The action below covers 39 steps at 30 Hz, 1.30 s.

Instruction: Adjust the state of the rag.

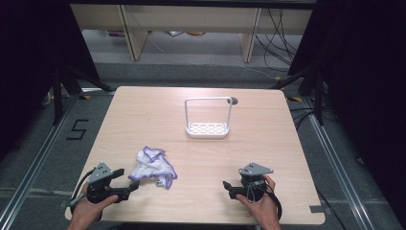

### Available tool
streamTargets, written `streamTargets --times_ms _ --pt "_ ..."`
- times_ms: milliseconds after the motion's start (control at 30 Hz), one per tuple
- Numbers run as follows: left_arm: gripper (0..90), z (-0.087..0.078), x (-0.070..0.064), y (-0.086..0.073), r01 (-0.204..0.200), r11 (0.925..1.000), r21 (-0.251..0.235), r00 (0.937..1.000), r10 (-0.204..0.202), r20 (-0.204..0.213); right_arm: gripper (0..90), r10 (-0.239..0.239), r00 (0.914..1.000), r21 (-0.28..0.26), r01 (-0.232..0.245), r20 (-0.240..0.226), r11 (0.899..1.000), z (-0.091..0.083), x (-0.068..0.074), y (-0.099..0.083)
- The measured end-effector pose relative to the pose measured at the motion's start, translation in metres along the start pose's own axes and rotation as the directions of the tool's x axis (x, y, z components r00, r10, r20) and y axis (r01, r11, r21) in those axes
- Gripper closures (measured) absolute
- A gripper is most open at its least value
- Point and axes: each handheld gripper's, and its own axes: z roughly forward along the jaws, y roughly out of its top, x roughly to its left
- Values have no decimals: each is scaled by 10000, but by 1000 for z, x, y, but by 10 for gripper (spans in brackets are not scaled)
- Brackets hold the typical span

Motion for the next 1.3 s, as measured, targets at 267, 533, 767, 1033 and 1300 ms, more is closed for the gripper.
streamTargets --times_ms 267,533,767,1033,1300 --pt "184 1 -1 0 19 10000 12 10000 -19 -60 255 -206 9997 -116 208 161 9997 2 10 4" --pt "168 0 0 0 151 9999 17 9998 -151 -109 281 -557 9978 -248 548 -351 9982 13 26 15" --pt "152 1 1 0 293 9995 84 9996 -293 29 311 -660 9914 -321 628 -1130 9975 23 39 26" --pt "150 1 2 0 282 9995 151 9996 -282 5 324 -933 9867 -401 887 -1329 9952 37 50 36" --pt "150 0 2 0 277 9995 136 9996 -277 -3 340 -1473 9790 -460 1421 -1408 9888 51 67 52"
